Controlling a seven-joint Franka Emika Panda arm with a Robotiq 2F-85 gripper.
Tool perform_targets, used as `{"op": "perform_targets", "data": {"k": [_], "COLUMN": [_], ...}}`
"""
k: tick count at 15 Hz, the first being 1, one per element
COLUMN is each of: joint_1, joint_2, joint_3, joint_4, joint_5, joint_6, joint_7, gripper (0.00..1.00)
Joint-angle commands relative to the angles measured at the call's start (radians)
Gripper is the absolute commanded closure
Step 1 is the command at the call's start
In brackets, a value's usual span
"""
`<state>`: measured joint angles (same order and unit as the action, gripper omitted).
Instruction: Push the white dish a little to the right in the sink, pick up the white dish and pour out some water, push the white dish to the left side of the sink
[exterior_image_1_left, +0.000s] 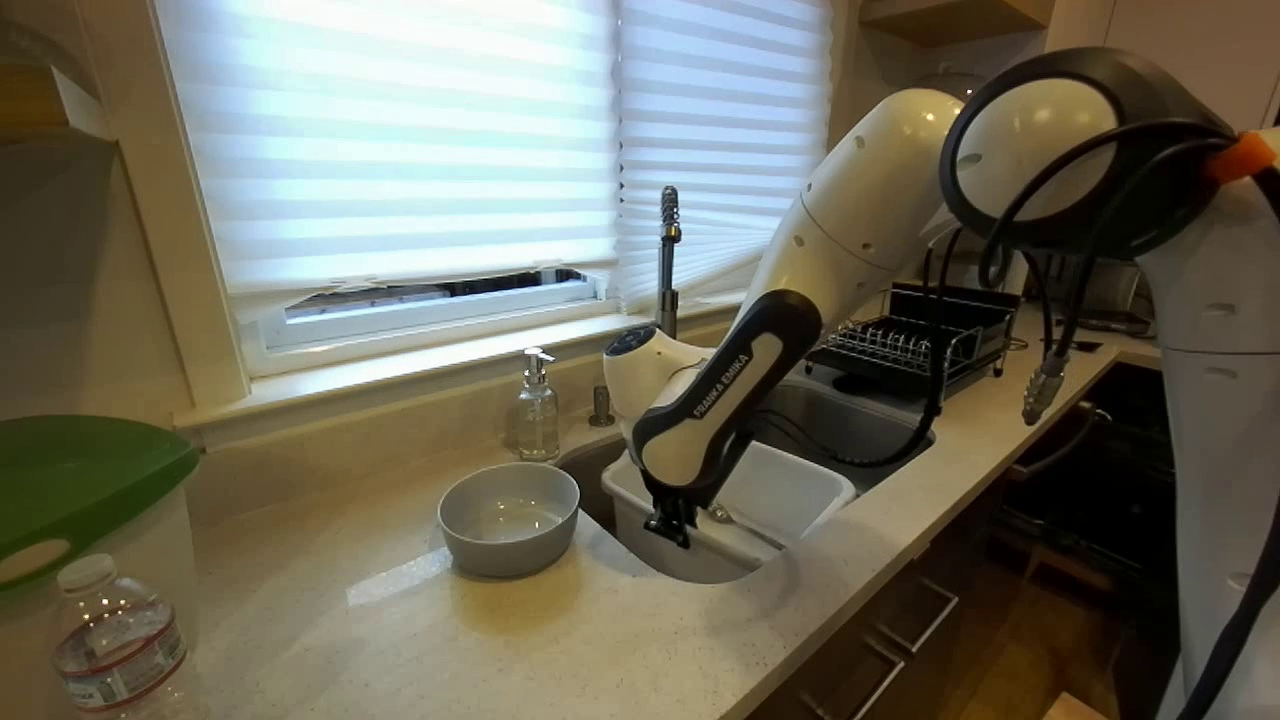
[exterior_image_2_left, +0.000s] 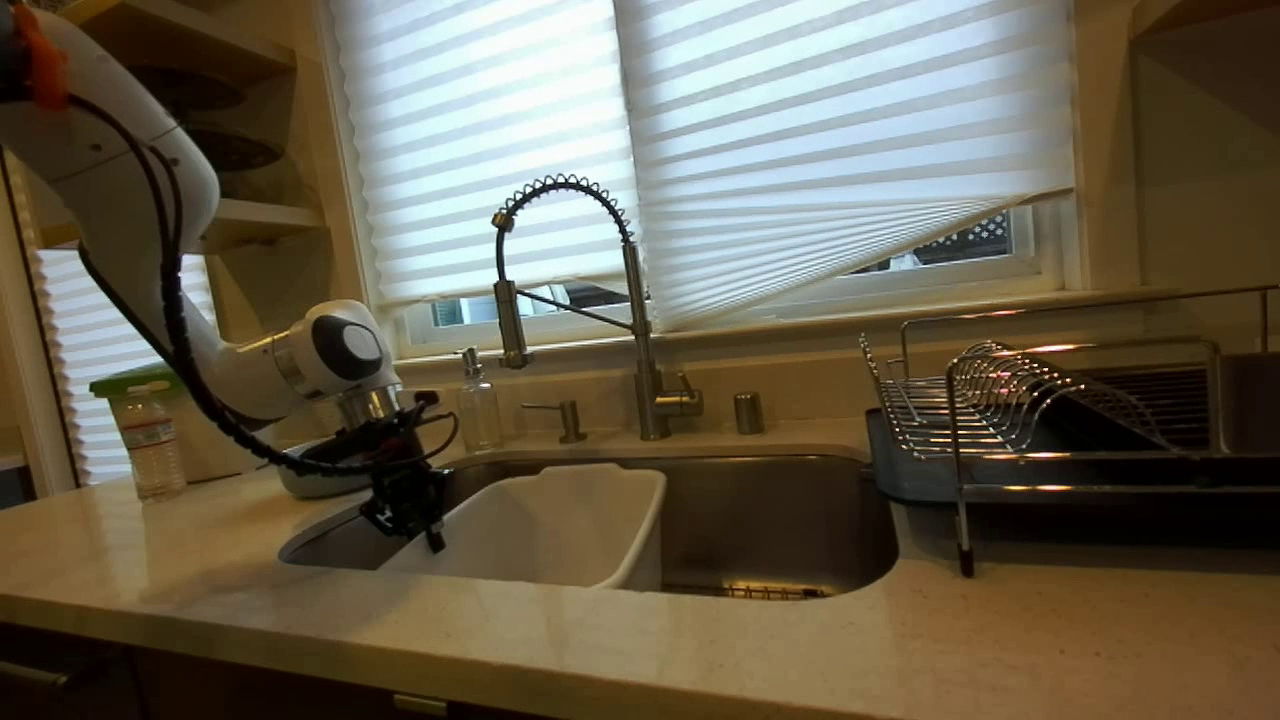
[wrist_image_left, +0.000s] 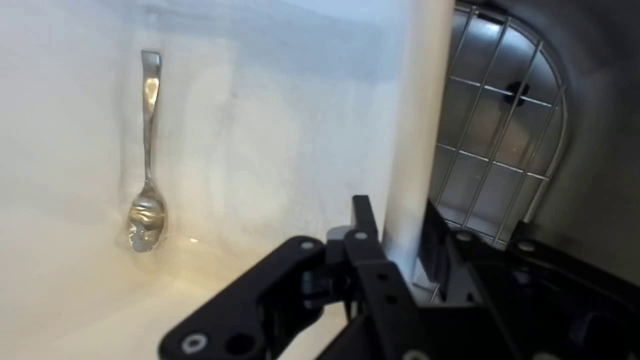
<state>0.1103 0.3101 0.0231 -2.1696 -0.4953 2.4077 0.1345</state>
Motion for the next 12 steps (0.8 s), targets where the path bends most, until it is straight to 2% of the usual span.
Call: {"op": "perform_targets", "data": {"k": [1, 6, 8, 12], "joint_1": [-0.006, -0.019, -0.028, -0.042], "joint_2": [0.007, -0.033, -0.059, -0.091], "joint_3": [-0.018, -0.015, -0.010, -0.025], "joint_4": [0.014, 0.033, 0.045, 0.068], "joint_5": [0.038, 0.119, 0.172, 0.209], "joint_6": [-0.002, -0.034, -0.067, -0.106], "joint_7": [-0.014, -0.033, -0.049, -0.051], "gripper": [0.42, 0.05, 0.00, 0.00]}}
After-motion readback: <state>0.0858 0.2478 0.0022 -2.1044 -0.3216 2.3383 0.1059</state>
